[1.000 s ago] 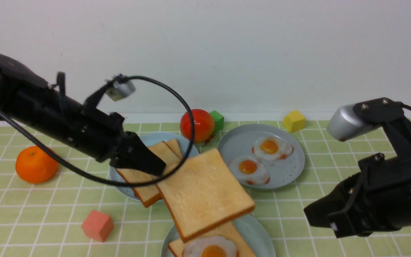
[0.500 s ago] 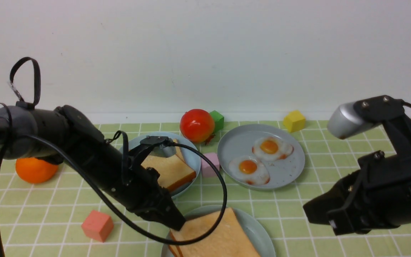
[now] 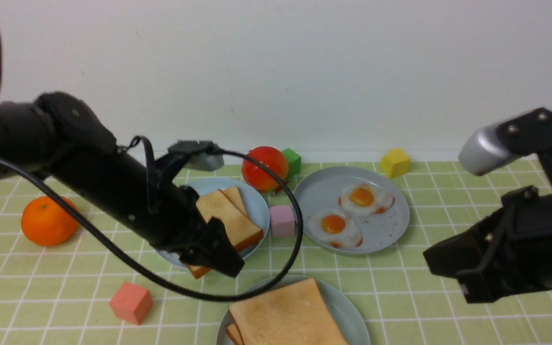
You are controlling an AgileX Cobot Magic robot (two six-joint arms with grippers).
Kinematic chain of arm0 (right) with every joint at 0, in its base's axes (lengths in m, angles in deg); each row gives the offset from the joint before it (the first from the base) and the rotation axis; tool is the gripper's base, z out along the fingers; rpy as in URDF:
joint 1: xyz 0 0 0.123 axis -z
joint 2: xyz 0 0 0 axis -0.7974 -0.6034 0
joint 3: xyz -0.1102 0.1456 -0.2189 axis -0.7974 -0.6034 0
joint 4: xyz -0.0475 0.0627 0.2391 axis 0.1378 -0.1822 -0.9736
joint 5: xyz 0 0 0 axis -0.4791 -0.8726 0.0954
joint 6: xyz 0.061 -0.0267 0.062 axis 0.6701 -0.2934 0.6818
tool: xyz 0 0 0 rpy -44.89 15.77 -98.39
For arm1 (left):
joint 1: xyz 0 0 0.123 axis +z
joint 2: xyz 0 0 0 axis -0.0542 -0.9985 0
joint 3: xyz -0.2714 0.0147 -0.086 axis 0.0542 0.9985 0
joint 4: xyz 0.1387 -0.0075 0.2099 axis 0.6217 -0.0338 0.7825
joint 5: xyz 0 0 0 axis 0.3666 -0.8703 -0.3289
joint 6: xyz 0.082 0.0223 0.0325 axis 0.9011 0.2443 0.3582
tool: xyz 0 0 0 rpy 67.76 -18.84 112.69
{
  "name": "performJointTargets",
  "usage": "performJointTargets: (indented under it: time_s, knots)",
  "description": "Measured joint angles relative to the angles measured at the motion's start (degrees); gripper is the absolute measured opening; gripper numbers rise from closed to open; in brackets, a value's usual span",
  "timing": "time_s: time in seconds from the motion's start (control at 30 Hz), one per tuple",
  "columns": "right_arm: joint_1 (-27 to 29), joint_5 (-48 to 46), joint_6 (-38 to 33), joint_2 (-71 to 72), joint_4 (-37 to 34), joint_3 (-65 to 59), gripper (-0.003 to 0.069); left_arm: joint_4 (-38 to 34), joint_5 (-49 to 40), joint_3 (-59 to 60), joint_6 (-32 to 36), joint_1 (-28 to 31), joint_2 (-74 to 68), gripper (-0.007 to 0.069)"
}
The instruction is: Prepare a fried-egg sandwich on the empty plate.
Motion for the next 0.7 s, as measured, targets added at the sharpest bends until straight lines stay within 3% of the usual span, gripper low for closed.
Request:
performJointTargets:
  time_s: [0.13,0.27,0.43,0.7]
  knots:
    - [0.0,6.9,6.0,9.7,6.3,-5.1,0.0083,2.1,-3.2,-5.5,-9.9,0.1,5.4,0.0455]
    - [0.0,11.9,11.7,19.3,12.0,-12.3,0.0085,1.7,-7.6,-7.7,-14.1,0.1,9.4,0.0427]
    - [0.0,15.9,18.7,36.9,17.3,-22.5,0.0092,2.2,-14.0,-7.7,-17.3,0.1,16.9,0.0288]
    - [0.0,17.5,20.6,53.2,17.9,-31.2,0.0102,3.8,-15.3,0.1,-27.7,0.0,33.7,0.0033]
